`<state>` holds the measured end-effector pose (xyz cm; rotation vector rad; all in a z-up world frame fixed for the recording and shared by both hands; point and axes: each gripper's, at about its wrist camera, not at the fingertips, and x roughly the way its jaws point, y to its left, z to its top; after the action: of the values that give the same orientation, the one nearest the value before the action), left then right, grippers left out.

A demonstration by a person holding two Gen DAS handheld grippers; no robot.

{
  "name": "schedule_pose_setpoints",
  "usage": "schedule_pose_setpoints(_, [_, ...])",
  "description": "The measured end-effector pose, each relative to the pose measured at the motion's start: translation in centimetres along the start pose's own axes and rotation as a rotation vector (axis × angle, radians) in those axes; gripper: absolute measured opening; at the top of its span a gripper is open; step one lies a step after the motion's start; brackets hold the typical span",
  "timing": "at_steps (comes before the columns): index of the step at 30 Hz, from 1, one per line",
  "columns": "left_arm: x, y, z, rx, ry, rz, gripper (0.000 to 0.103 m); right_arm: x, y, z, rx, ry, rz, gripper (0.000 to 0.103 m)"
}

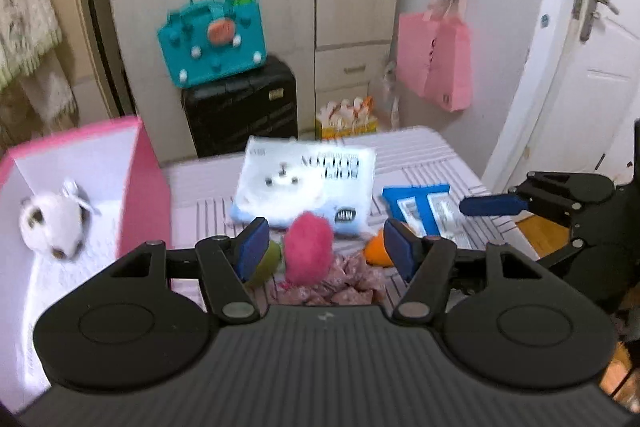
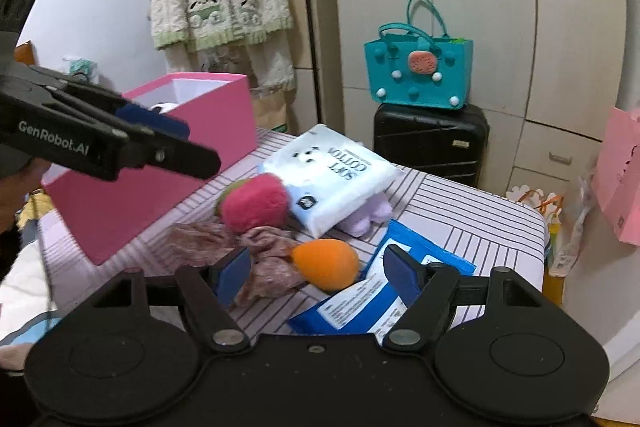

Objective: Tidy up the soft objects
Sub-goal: 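Grasp the pink pompom with the left gripper while right approaches orange sponge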

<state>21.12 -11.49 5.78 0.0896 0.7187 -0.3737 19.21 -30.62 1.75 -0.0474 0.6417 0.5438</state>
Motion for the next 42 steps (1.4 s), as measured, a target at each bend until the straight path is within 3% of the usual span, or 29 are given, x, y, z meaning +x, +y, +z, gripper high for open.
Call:
schedule_pose_setpoints(5, [1.8, 0.4, -0.8, -0.024, 0.014, 0.042, 0.062, 1.7, 0.4, -1.1, -0.061, -0.043, -0.028, 0.078])
schedule_pose_setpoints(11, [3.4, 0.0, -1.2, -0.008, 0.032, 0.054, 0.062, 3.4, 0.4, -1.7, -0.038, -0.043, -0.056, 0.079])
schedule_pose_setpoints(16, [4.8, -0.2, -1.6, 0.005, 0.046, 0.098, 0.049, 4.0, 0.7, -2.0, -0.015, -0.051, -0.112, 0.079])
schedule_pose_setpoints(20, [5.3, 0.1, -2.0, -0.014, 0.062, 0.102, 0.042, 4.3, 1.0, -2.2, -0.011, -0.044, -0.107, 0.079])
schedule_pose_setpoints(26, [5.9, 0.7, -2.2, -0.048, 0.091, 0.065, 0.041, 4.4, 1.9, -2.1, -0.054, -0.057, -0.128, 0.078])
schedule_pose_setpoints(29, [6.2, 0.9, -2.2, -0.064, 0.09, 0.06, 0.041, 4.4, 2.0, -2.0, -0.069, -0.058, -0.124, 0.075])
schedule_pose_setpoints(35, [6.5, 1.3, -2.3, -0.101, 0.077, 0.059, 0.041, 4.9, 1.7, -2.1, -0.047, -0.024, -0.119, 0.054])
schedule_pose_setpoints(42, [7.3, 2.0, -2.9, -0.166, 0.084, 0.035, 0.041, 5.1, 1.6, -2.2, -0.036, -0.019, -0.117, 0.053])
